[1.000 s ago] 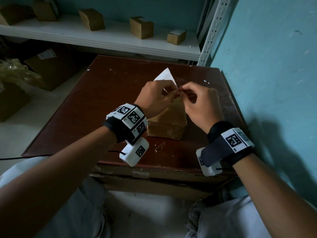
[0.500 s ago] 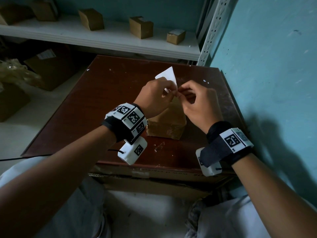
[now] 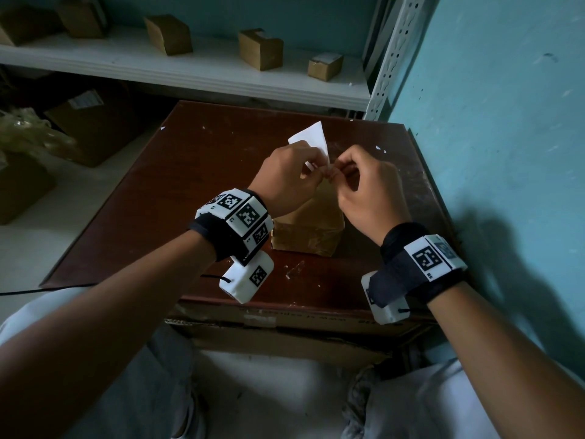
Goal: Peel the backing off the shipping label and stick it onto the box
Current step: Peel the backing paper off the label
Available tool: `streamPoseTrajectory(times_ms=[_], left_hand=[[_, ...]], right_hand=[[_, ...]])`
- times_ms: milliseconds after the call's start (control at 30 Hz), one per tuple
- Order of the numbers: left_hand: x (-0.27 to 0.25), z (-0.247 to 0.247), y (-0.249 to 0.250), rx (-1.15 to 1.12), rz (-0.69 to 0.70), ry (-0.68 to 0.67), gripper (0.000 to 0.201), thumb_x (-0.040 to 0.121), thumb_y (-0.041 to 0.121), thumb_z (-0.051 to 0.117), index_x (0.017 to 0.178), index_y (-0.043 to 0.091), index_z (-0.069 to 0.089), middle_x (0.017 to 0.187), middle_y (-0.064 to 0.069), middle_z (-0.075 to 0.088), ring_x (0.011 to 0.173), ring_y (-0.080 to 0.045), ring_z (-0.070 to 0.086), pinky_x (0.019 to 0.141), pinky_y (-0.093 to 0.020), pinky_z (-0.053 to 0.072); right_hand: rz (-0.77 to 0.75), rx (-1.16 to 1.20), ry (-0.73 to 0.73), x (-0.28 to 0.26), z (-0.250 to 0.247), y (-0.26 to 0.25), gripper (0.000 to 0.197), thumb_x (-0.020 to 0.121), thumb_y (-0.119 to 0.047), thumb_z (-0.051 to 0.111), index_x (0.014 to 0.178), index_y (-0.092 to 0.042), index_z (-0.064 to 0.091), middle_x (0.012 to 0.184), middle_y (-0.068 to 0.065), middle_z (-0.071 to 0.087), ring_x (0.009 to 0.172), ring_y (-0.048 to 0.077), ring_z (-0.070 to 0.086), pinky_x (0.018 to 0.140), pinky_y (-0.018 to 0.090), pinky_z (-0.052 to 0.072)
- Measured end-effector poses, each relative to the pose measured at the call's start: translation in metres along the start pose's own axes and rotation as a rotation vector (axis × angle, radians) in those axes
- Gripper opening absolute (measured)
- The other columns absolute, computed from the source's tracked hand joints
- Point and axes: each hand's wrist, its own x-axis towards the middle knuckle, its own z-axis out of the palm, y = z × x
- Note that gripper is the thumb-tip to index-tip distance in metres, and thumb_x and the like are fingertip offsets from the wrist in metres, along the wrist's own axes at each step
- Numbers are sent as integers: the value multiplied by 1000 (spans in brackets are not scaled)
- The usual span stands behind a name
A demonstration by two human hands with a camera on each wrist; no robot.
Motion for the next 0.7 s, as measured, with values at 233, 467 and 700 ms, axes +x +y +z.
streamPoseTrajectory(times_ms=[233, 467, 700], left_hand=[[0, -3, 2, -1, -9, -3, 12, 88, 13, 59, 90, 14, 70, 93, 0, 66, 81, -11, 64, 75, -37, 55], [0, -2, 1, -8, -27, -9, 14, 86, 17, 56, 89, 14, 69, 93, -1, 67, 81, -13, 65, 75, -40, 56], [1, -2, 2, -71, -99, -2, 13, 88, 20, 57, 92, 13, 68, 93, -1, 67, 81, -14, 66, 72, -40, 57]], right_hand=[[14, 5, 12, 1, 0, 0, 5, 90, -17, 62, 93, -12, 62, 83, -5, 67, 75, 11, 65, 70, 38, 58], [37, 21, 12, 0, 0, 0, 6, 89, -16, 63, 93, -12, 63, 83, -6, 66, 74, 9, 64, 70, 33, 58], [184, 227, -19, 3, 5, -2, 4, 91, -12, 61, 95, -13, 63, 87, -8, 64, 82, 1, 62, 71, 13, 49]])
